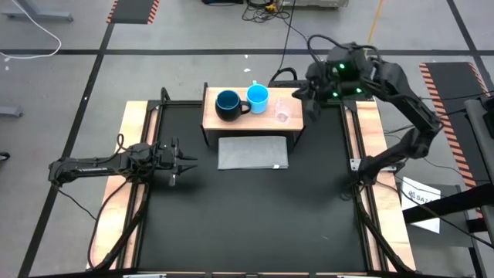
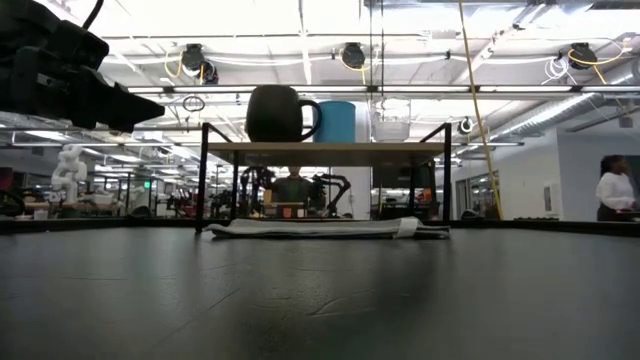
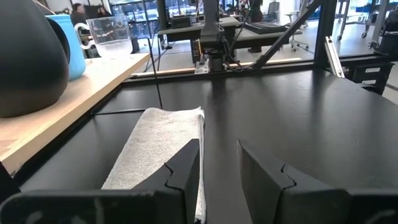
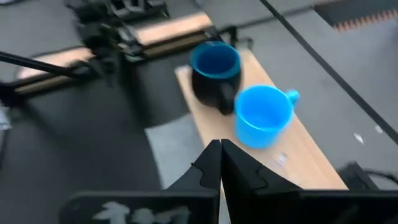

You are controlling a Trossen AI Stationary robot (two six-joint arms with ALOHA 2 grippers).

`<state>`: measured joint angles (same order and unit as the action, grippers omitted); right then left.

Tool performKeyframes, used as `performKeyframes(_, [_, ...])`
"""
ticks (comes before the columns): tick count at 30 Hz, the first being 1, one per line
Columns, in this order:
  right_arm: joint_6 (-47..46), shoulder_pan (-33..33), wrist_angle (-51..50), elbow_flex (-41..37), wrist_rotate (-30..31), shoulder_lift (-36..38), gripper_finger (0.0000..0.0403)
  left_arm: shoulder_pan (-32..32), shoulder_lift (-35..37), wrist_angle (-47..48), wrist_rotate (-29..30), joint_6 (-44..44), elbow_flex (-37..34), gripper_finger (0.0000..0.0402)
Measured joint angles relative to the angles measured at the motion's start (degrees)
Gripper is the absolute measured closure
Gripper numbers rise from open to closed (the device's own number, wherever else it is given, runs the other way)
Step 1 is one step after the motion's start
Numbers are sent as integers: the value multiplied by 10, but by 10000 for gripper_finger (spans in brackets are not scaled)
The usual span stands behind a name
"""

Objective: Stack small to large cups/mugs on shelf
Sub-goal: Return to Home Position

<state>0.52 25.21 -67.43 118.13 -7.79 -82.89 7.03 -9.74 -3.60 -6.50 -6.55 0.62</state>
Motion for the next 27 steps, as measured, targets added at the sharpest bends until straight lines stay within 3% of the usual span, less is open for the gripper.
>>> performKeyframes(14, [34,-107,23,-26,3,43,403,0,0,0,2,7,0,293])
performKeyframes(21, [41,-112,119,-175,2,144,403,0,0,4,1,8,0,293])
performKeyframes(27, [41,-113,225,-323,-44,243,403,0,0,4,1,9,0,293])
